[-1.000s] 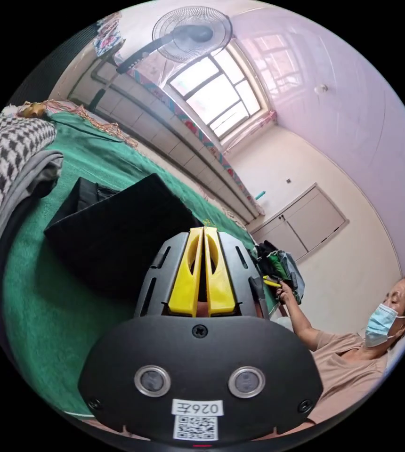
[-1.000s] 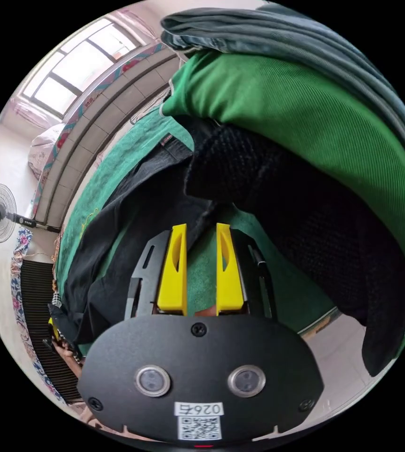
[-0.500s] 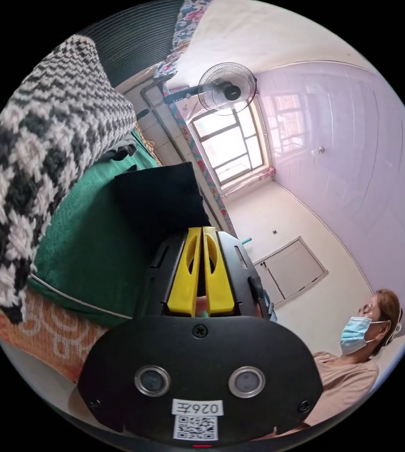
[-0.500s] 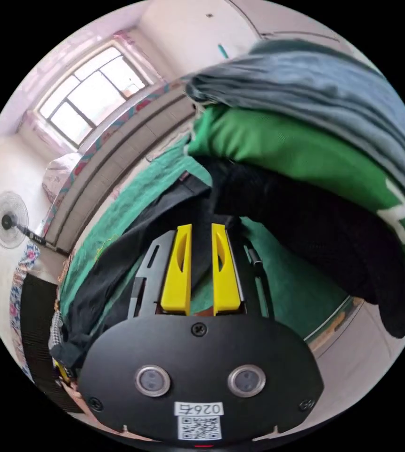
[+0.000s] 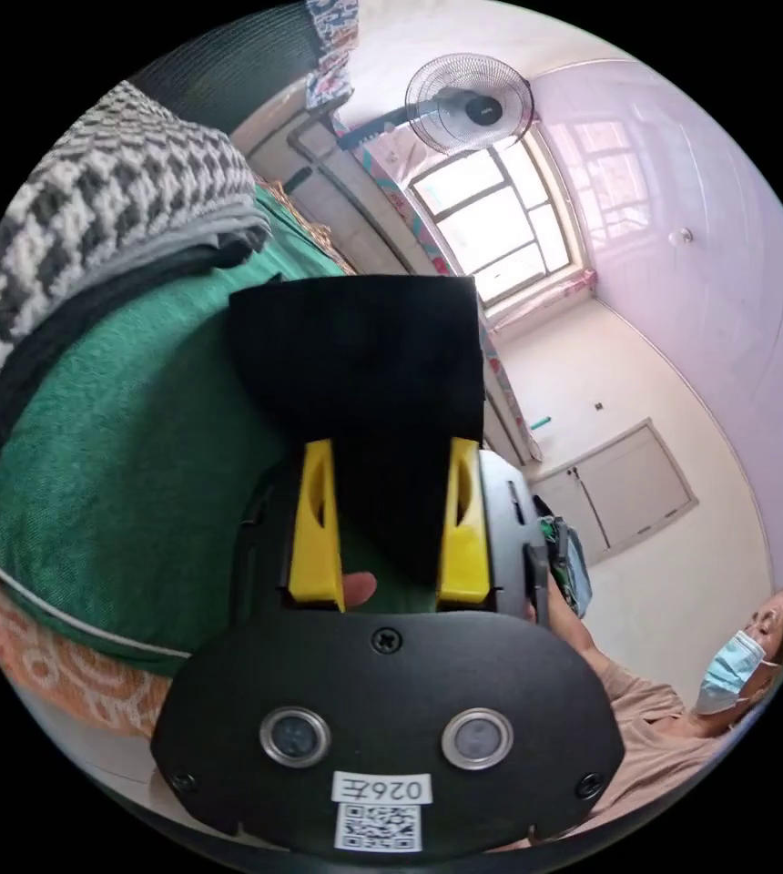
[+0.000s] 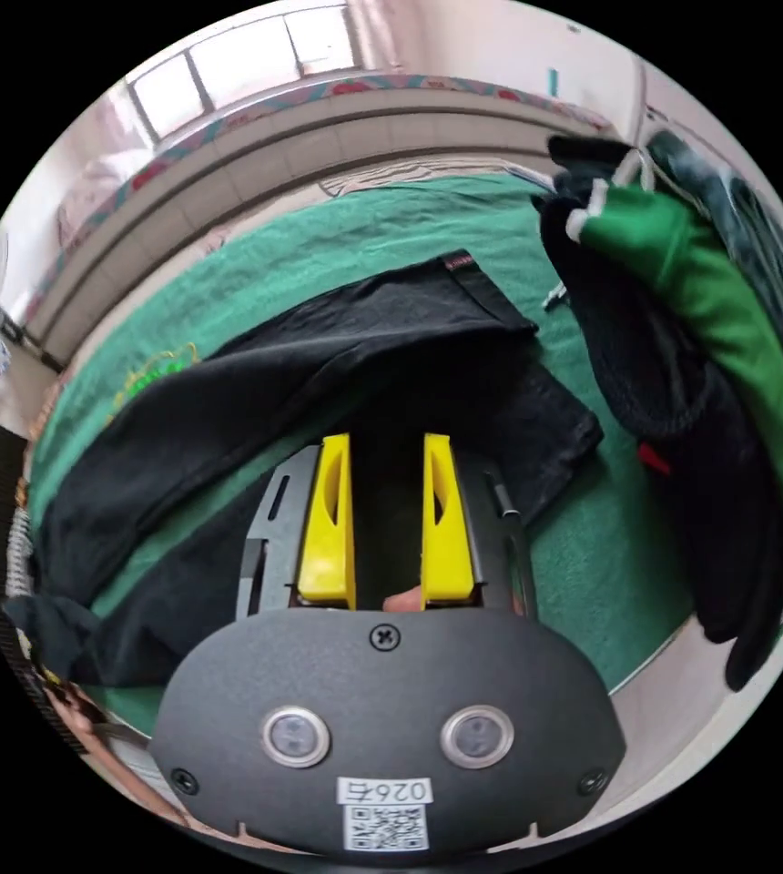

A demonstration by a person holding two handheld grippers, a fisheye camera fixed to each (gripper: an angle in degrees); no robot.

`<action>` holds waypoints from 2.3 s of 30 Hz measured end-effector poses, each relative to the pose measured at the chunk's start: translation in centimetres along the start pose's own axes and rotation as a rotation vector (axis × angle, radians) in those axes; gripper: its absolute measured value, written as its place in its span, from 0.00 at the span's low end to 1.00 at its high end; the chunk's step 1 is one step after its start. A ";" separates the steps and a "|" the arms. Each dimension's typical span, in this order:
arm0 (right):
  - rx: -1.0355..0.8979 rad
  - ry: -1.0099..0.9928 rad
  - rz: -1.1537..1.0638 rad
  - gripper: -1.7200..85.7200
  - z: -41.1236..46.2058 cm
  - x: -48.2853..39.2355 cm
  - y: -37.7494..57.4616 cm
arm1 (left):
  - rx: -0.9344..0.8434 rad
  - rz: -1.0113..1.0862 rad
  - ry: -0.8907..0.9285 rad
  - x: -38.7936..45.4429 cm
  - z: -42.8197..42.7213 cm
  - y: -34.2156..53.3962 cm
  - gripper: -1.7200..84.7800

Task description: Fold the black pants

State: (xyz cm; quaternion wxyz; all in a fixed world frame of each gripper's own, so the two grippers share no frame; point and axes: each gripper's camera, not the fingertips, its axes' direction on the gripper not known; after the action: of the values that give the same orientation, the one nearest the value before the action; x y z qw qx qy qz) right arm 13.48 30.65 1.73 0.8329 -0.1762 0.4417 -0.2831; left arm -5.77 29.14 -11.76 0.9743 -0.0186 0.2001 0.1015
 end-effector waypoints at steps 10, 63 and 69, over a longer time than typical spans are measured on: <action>0.169 -0.405 0.221 0.00 -12.1 9.7 3.2 | 0.131 0.113 -0.043 2.3 -6.3 2.9 0.03; 0.169 -0.933 0.483 0.08 -22.1 43.5 -24.9 | 0.245 -0.204 -0.344 -6.4 0.0 -12.0 0.24; 0.185 -0.854 0.459 0.06 -21.7 45.0 -26.2 | 0.223 -0.077 -0.567 -3.6 0.4 -12.5 0.26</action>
State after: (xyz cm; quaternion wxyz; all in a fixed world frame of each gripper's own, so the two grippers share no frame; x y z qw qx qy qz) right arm 7.33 -18.85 -24.52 0.9926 -0.0999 0.0613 -0.0331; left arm -6.27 16.29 -10.03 0.9905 0.1098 -0.0709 0.0429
